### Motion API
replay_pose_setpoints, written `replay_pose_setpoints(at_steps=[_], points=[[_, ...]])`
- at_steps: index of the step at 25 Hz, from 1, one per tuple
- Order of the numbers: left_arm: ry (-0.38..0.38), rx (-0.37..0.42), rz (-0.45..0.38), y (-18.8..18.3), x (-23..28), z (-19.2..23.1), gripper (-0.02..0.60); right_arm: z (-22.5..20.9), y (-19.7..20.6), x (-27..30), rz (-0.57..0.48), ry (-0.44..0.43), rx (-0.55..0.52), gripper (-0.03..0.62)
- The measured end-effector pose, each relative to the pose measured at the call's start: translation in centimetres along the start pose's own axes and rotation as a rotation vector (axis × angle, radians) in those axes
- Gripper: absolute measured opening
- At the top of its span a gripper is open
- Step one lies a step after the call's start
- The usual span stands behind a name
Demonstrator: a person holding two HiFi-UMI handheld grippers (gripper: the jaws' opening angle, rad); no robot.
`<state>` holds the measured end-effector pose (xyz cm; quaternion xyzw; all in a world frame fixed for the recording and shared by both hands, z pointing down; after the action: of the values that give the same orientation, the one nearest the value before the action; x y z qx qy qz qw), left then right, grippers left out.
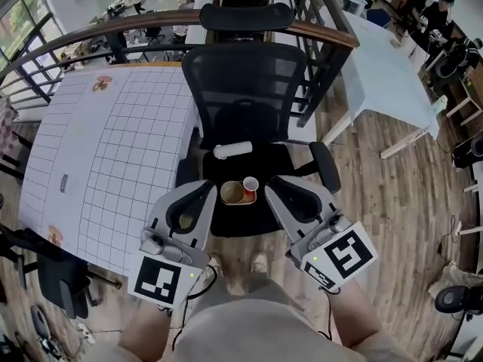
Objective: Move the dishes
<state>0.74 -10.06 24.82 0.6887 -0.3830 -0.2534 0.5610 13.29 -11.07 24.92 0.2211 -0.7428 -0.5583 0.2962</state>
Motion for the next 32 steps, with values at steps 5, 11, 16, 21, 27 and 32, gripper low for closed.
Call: replay_pose_setpoints(at_steps=[5, 11, 16, 21, 27, 32], points=[[0.023, 0.006, 0.04, 3.0, 2.9, 0.2, 0.014, -3.5, 3.4, 3.2, 0.103, 0.02, 0.018, 0.081], [0.055, -0.043, 0.073, 7.4, 6.6, 0.1, 0.014, -8.4, 10.5, 6.5, 0.248, 0.074, 0.024, 0.091], [0.076, -0.044, 0.108, 12.8, 9.8, -0.1, 0.014, -11.9, 17.5, 9.0, 0.334, 0.105, 0.033, 0.104], [0.156, -0.035, 0.182, 19.4, 12.5, -2.2, 0.014, -13.0, 23.9, 10.9, 0.444, 0.069, 0.025, 0.104], [0.162, -0.068, 0.262, 28.3, 14.6, -4.1, 0.014, -14.9, 31.9, 13.2, 0.53, 0.037, 0.052, 0.104], [0.157, -0.126, 0.322, 35.6, 15.7, -5.7, 0.014, -17.5, 38.3, 15.0, 0.565, 0.044, 0.061, 0.104]])
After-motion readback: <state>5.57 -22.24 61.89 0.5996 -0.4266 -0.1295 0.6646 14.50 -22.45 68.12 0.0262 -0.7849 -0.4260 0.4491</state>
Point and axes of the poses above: the fingertips, and each gripper's own axes: x forward along the fingers, z to its left, y out of its underside, the point moved 3 cm from there along -x, backward along the fingers, and after that the axes turned 11 degrees about x, right-handed, at the moved point
